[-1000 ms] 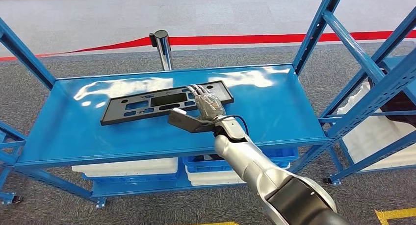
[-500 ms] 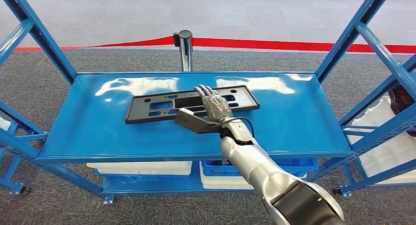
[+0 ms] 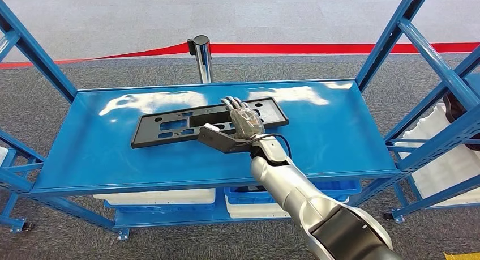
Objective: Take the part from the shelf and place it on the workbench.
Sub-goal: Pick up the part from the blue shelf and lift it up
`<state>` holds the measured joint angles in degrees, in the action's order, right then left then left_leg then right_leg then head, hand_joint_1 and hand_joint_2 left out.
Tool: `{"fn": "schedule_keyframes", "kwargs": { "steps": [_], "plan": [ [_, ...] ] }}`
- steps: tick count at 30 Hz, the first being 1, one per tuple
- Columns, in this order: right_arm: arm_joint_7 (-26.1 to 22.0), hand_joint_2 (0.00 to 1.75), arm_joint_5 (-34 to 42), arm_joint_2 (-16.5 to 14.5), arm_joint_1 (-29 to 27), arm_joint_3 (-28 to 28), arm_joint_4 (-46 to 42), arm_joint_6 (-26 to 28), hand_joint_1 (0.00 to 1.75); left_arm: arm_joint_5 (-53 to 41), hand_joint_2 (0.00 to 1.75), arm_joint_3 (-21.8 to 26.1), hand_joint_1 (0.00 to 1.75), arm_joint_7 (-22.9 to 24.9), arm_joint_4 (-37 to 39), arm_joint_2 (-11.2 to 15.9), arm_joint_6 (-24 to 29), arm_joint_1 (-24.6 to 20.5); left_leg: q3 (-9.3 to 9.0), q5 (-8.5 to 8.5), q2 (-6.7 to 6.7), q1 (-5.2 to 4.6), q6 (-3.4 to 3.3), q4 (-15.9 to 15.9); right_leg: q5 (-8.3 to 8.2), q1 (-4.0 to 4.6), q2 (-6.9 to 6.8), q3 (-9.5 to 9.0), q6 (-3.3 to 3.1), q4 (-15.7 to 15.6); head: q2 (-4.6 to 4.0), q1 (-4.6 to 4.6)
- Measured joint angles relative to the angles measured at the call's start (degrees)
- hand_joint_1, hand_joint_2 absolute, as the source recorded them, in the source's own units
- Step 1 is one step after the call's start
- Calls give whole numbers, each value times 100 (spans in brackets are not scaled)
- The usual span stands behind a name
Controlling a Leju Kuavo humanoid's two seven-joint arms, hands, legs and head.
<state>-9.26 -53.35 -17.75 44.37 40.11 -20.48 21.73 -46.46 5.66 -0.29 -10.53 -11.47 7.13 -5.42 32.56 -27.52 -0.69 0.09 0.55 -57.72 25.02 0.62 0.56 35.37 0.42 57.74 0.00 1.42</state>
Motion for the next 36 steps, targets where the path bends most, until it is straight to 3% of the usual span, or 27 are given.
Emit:
{"fn": "schedule_keyframes", "kwargs": {
  "steps": [2, 6, 36],
  "plan": [
    [1, 0, 29, 1, -2, 0, 0, 4, 0, -1, 0, 23, 0, -16, 0, 0, -2, 1, 0, 2, 0, 3, 3, 0, 0, -1, 0, -1, -1, 0, 0, -4],
    [-34, 175, 144, 2, -6, -2, 0, -9, 0, -1, 0, 55, 0, -58, 0, 0, -14, 4, 0, 3, 0, -8, 4, 0, -1, -4, 0, -4, -2, 0, 0, -4],
    [-134, 175, 284, 4, -33, -11, 0, -238, 0, 0, 0, 123, 0, -156, 0, 0, -50, 13, -1, 1, -1, -30, 2, -1, -1, -23, 0, -4, -1, -1, 0, -4]
  ]
}}
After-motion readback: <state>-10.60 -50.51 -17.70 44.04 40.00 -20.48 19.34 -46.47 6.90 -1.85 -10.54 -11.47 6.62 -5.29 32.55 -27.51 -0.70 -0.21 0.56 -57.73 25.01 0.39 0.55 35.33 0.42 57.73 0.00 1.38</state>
